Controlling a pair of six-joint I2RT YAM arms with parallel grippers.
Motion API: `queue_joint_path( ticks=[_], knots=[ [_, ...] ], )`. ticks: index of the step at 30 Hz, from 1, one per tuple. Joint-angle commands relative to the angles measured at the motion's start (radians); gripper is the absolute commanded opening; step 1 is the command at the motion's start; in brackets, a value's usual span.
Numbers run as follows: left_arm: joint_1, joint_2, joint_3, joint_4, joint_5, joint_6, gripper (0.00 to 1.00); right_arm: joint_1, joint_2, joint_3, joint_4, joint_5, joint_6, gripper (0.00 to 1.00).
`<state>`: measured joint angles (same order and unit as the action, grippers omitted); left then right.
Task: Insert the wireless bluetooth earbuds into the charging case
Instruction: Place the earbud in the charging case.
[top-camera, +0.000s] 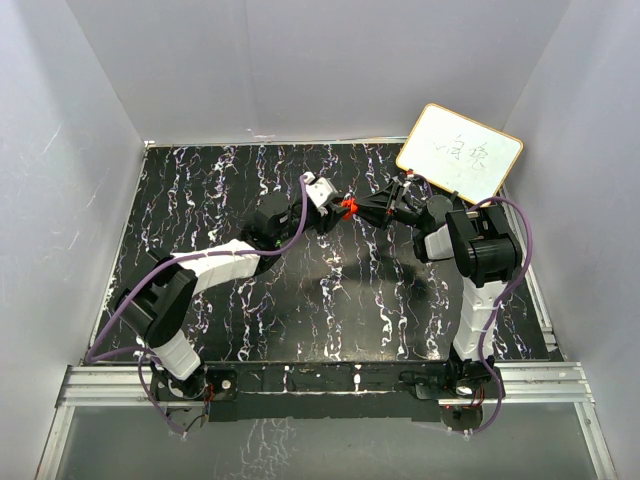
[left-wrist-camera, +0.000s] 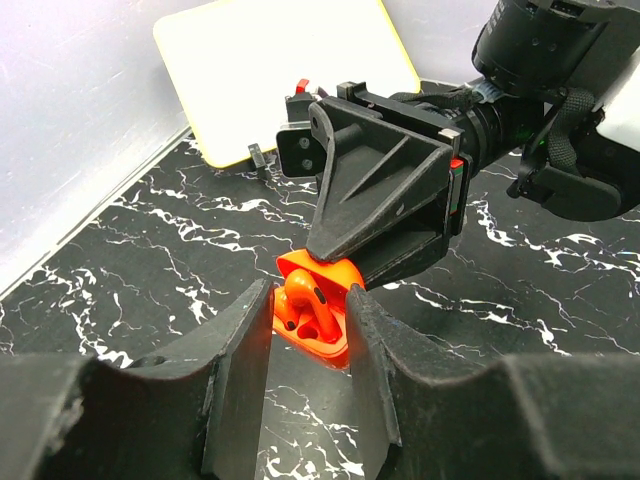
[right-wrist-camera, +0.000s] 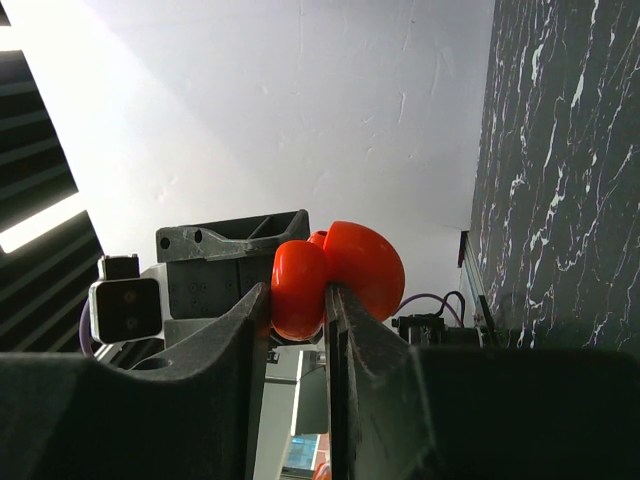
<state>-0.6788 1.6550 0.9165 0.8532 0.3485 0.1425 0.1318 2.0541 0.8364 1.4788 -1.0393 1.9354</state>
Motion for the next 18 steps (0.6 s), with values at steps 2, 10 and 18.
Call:
queue_joint_path(
  ticks=[2,10,18],
  knots=[
    [-0.017,-0.028,0.045,-0.004,0.001,0.029,0.34,0.005,-0.052,0.029,0.342,0.004,-0.013,0.00],
    [-0.028,-0.023,0.054,-0.026,-0.031,0.048,0.34,0.004,-0.053,0.027,0.342,0.004,-0.015,0.00],
    [-0.032,-0.020,0.058,-0.042,-0.061,0.062,0.34,0.005,-0.053,0.027,0.342,0.005,-0.015,0.00]
  ],
)
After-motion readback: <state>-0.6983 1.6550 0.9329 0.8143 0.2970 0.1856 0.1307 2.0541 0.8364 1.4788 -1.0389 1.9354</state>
